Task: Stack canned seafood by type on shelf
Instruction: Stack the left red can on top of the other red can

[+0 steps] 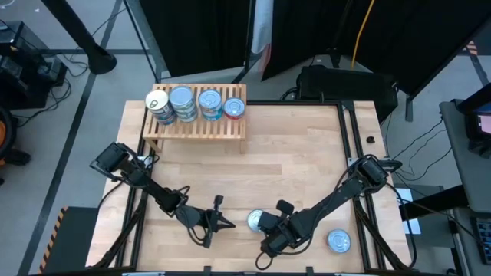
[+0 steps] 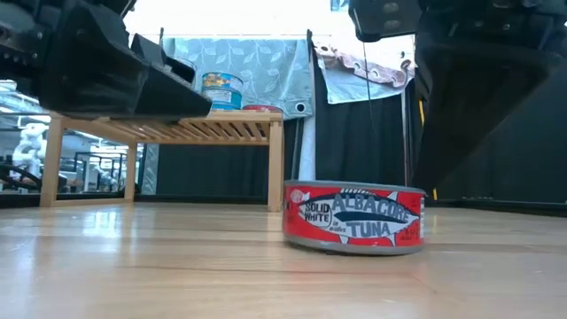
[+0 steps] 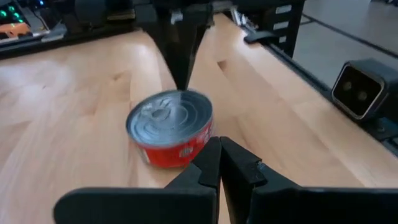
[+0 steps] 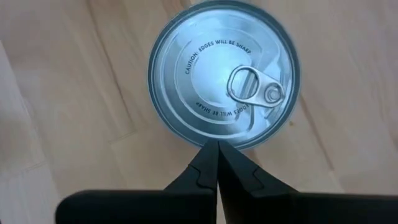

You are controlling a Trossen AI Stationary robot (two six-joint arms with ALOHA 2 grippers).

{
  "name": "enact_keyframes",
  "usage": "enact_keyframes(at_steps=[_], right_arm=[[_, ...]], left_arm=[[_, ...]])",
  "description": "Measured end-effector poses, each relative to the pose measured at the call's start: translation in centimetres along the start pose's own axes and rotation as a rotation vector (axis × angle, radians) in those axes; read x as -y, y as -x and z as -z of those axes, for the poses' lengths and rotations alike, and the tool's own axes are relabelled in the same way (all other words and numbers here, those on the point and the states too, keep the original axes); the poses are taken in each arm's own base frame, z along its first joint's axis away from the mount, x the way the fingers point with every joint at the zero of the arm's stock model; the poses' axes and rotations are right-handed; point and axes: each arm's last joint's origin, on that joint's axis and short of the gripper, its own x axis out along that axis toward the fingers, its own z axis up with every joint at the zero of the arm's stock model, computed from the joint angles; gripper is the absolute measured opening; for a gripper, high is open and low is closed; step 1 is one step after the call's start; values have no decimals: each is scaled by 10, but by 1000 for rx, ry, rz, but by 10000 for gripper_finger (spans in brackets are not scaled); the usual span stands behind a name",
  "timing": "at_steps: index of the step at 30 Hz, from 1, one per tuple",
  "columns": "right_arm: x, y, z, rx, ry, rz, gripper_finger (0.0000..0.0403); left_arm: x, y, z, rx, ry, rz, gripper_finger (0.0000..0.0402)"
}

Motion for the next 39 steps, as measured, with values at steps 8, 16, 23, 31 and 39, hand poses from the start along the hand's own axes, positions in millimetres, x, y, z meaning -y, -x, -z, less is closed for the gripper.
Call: enact_keyframes(at_steps=[8,16,23,31,39], right_arm=[[0,-2,5,-63,-14,-9,0],[-2,-9,17,-102,-27,25,0],[-4,-4,28,-111,-58,55,0],[-16,33,38,-44,-180,158,1],[-34,54,48,119,-404,98,46]], left_arm=[[0,0,1,-10,-3,-1,11],[1,0,1,-11,1,1,11],[3,1,2,-21,-5,7,11],[5,2,2,-20,-7,12,11],[9,6,0,-44,-23,26,11]])
